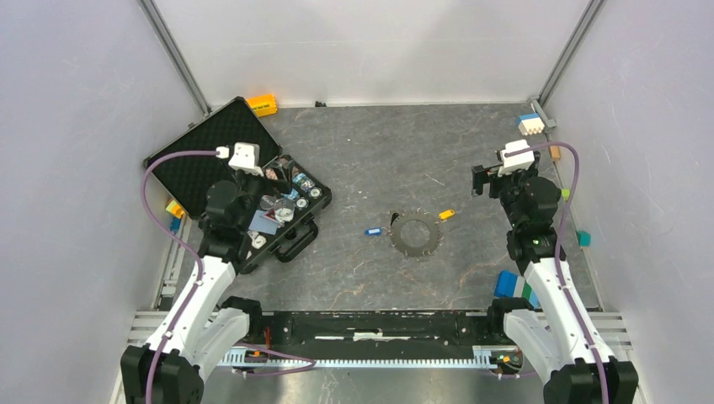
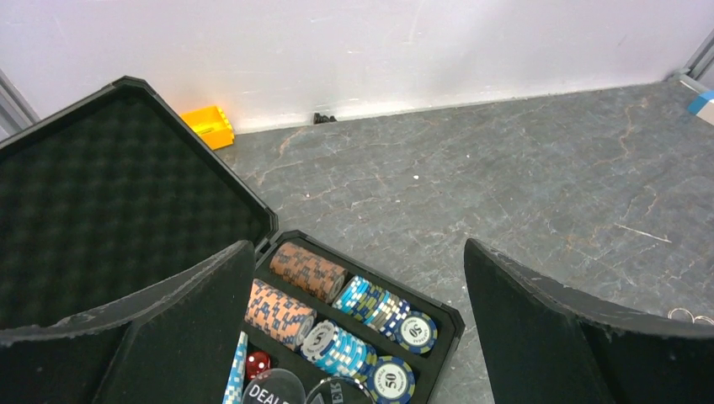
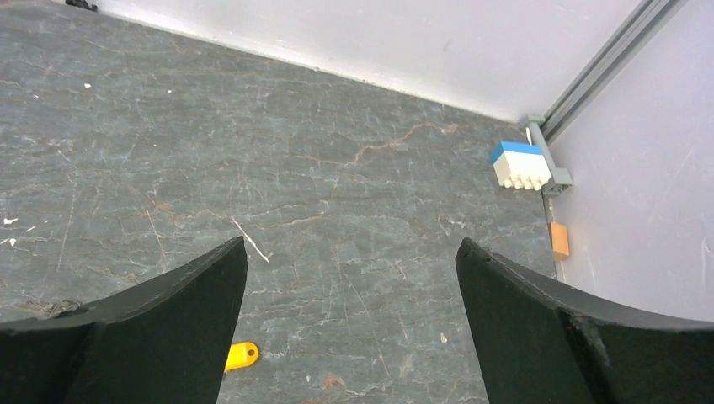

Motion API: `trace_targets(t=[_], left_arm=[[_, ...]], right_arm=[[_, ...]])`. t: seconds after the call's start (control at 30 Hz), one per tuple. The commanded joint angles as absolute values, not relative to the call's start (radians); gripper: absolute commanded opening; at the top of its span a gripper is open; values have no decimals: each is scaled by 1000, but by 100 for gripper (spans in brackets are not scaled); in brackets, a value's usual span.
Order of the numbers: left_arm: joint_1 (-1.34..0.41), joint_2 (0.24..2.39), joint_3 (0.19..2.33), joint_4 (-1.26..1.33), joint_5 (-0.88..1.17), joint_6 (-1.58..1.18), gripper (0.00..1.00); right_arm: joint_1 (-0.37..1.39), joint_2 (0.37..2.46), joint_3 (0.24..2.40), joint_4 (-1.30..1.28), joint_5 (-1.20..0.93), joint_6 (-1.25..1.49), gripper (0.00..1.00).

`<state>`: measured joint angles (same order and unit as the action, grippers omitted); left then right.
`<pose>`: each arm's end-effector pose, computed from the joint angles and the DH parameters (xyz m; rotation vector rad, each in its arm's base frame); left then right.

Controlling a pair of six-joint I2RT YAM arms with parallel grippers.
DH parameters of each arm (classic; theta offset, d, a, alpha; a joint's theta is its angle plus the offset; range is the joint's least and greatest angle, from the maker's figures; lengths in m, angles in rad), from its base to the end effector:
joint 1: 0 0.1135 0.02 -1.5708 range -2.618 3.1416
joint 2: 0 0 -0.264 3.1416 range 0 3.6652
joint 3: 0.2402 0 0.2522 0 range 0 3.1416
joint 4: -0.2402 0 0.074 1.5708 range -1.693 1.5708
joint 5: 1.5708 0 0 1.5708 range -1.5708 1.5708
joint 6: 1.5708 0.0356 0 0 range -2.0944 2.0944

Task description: Put the keys on the keyring

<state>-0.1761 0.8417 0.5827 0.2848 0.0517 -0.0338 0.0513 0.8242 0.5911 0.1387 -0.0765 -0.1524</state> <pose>0.2023 -0.0379 0.3085 0.1510 1.5413 -0.2062 0.2015 0.0131 0.2987 -0.2268 1.6494 -0.0129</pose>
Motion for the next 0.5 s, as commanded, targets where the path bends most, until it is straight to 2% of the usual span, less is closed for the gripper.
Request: trace_targets(t=[0.0,0.47], left_arm=[[-172,789,513,383,64,-62,100],[-172,728,530,274,71,-37,100]], right_arm=[[49,774,579,203,-106,-167,98],[49,752,557,198,-165,-181,98]])
